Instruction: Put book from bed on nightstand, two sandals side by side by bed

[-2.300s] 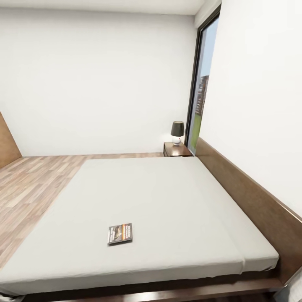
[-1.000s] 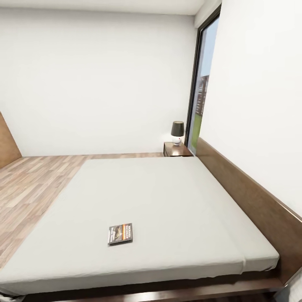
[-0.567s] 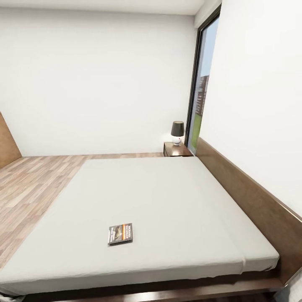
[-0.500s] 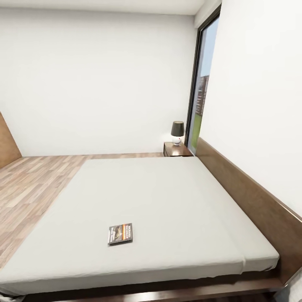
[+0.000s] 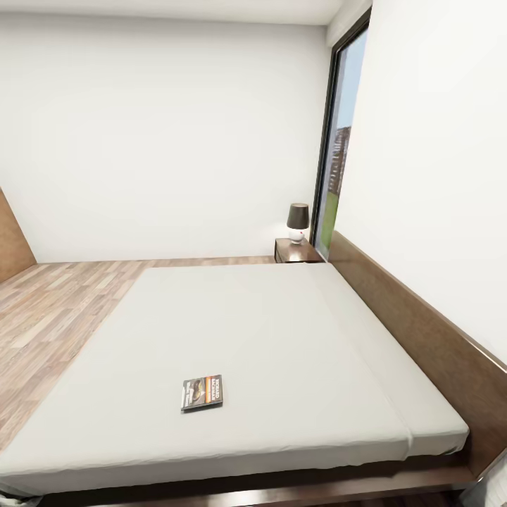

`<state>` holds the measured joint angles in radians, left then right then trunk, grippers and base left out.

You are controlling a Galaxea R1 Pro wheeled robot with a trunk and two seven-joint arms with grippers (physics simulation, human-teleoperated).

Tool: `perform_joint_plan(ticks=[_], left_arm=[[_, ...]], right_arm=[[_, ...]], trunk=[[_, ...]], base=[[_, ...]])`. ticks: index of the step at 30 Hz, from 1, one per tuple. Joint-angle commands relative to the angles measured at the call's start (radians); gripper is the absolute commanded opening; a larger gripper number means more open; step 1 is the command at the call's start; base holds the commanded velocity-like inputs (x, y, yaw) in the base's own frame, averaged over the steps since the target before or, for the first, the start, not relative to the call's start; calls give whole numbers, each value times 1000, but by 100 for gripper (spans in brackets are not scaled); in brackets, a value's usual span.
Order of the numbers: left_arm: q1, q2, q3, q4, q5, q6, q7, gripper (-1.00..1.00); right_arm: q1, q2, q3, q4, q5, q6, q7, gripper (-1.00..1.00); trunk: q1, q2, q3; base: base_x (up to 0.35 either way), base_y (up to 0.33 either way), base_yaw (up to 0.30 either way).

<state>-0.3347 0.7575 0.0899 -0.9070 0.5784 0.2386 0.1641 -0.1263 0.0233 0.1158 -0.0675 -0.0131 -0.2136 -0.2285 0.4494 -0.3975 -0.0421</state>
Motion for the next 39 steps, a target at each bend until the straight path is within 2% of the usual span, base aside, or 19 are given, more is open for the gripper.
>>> perform_joint_plan(ticks=[1,4,5,7,10,16,17,21,25,26,31,39], left_arm=[[-5,-36,-2,-35,8,19,8,100],[-34,-143,-11,-96,-4,61,26,100],[-34,-143,-11,-96,-4,61,26,100],[-67,-210,-20,-105,-27,83,39,100],[-122,-301,-40,-70,-82,103,50,100],[-221,-475,-97,54,-195,118,52,100],[-221,-475,-97,54,-195,118,52,100],[-263,-550,-125,131,-230,118,51,100],[-305,-596,-156,180,-245,120,52,100],[-305,-596,-156,180,-245,120,52,100],[-332,-629,-201,216,-253,117,55,100],[-341,-647,-230,250,-253,115,47,100]], right_arm=[[-1,-2,9,12,-1,0,-7,100],[-1,-17,9,58,-1,2,-11,100],[-1,-17,9,58,-1,2,-11,100],[1,-31,9,76,-2,4,-13,100],[27,-47,2,92,-19,20,-15,100],[96,-59,-15,104,-98,82,-16,100],[96,-59,-15,104,-98,82,-16,100],[144,-60,-18,107,-128,113,-18,100],[193,-62,-20,108,-141,167,-18,100],[193,-62,-20,108,-141,167,-18,100],[244,-63,-20,109,-147,277,-18,100],[300,-49,-19,109,-148,392,-18,100]], trunk=[[1,-2,-2],[1,-2,-2],[1,-2,-2],[1,-2,-2],[1,-2,-2],[1,-2,-2],[1,-2,-2],[1,-2,-2],[1,-2,-2],[1,-2,-2],[1,-2,-2],[1,-2,-2]], base=[[0,0,0],[0,0,0],[0,0,0],[0,0,0],[0,0,0],[0,0,0],[0,0,0],[0,0,0],[0,0,0],[0,0,0],[0,0,0],[0,0,0]])
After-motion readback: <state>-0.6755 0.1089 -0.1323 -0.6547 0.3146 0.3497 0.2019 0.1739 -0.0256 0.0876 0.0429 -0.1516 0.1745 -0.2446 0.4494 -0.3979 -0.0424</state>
